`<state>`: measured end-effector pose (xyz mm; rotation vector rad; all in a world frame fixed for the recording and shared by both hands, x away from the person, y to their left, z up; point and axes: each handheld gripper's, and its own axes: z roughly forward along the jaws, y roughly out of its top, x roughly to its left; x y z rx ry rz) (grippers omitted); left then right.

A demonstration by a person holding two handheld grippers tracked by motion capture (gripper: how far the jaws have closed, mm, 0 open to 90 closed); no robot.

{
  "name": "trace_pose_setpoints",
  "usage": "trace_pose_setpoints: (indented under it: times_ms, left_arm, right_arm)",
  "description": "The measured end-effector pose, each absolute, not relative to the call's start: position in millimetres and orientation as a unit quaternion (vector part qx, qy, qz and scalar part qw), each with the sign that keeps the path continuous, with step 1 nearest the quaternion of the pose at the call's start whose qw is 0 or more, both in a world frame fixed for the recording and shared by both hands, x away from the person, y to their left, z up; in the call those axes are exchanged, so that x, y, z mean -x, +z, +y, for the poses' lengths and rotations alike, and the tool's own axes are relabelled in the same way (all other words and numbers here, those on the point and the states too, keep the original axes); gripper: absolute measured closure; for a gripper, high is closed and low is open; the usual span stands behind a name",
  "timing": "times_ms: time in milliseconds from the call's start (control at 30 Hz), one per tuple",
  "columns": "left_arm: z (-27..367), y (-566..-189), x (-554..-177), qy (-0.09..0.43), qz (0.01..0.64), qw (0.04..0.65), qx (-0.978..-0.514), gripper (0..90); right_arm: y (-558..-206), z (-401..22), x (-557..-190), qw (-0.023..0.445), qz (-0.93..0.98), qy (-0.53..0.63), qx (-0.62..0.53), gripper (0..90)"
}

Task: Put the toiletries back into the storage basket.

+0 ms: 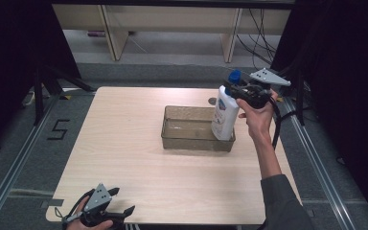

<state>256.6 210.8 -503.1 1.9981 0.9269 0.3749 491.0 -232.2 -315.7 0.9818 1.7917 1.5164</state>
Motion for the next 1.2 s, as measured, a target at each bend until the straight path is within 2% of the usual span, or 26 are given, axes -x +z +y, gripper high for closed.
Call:
trace_pose_setpoints:
  times_ms: [467, 667, 767, 1067, 1200]
  left_arm:
    - [211.8, -502.3, -257.3, 0.160, 0.365, 0.429, -0.811, 16.1]
    - [209.6, -503.1, -256.2, 0.153, 0.372, 0.444, -0.801, 16.1]
    - [212.1, -502.3, -257.3, 0.158, 0.363, 0.428, -0.812, 16.1]
    - [209.3, -503.1, -256.2, 0.153, 0.371, 0.444, -0.801, 16.1]
    - [211.7, -502.7, -257.2, 0.159, 0.366, 0.429, -0.811, 16.1]
  right_arm:
    - [-331.9, -232.6, -488.9, 0.295, 0.681, 0.552, -0.380, 61.8]
    - [-336.3, -232.0, -488.2, 0.300, 0.686, 0.543, -0.380, 61.7]
    - [-340.1, -232.9, -488.3, 0.302, 0.688, 0.540, -0.380, 61.7]
    - [-345.7, -236.7, -482.8, 0.302, 0.676, 0.554, -0.381, 61.5]
    - [-348.0, -237.1, -479.0, 0.297, 0.673, 0.556, -0.387, 55.0]
